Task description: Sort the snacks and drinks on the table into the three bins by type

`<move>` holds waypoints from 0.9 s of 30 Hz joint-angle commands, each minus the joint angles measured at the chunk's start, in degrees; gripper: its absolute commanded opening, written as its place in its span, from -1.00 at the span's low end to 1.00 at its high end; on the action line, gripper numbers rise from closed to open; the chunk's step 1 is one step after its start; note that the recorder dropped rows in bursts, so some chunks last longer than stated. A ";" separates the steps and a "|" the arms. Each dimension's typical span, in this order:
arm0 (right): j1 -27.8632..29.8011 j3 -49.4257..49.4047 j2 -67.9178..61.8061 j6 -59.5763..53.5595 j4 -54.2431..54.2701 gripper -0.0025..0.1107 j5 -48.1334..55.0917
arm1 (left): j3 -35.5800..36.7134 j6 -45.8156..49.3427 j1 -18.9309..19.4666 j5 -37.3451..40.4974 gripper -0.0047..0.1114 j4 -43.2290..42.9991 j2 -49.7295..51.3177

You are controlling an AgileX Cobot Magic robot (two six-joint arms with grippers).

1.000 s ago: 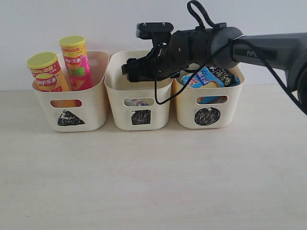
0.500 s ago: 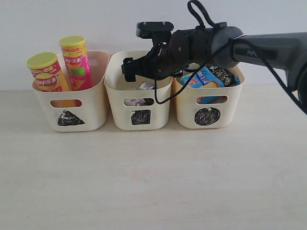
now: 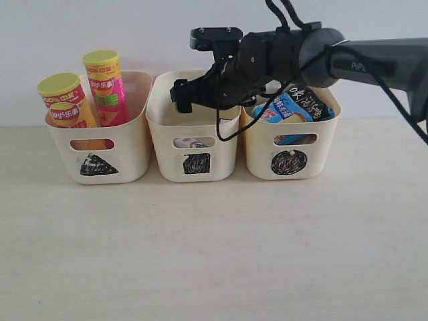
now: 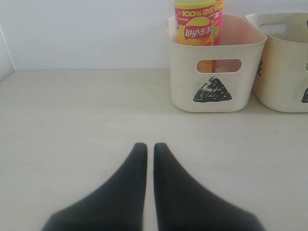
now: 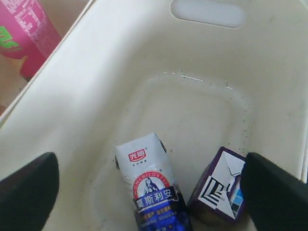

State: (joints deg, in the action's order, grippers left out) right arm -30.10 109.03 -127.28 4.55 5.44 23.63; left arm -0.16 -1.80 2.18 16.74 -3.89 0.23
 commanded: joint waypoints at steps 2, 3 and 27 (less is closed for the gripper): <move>0.36 0.36 4.82 -2.03 -0.20 -0.36 6.42 | 0.16 0.23 -0.05 0.01 -0.84 0.25 -0.23; 0.36 0.36 5.47 -2.82 -0.20 -0.68 8.31 | 0.16 0.23 -0.05 0.01 -0.84 0.25 -0.23; 6.90 -25.69 30.16 -9.58 -9.21 -0.89 23.67 | 0.16 0.23 -0.05 0.01 -0.84 0.25 -0.23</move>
State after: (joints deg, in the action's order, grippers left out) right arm -25.85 85.94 -100.57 -4.47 -2.85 47.62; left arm -0.16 -1.80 2.18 16.74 -3.89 0.23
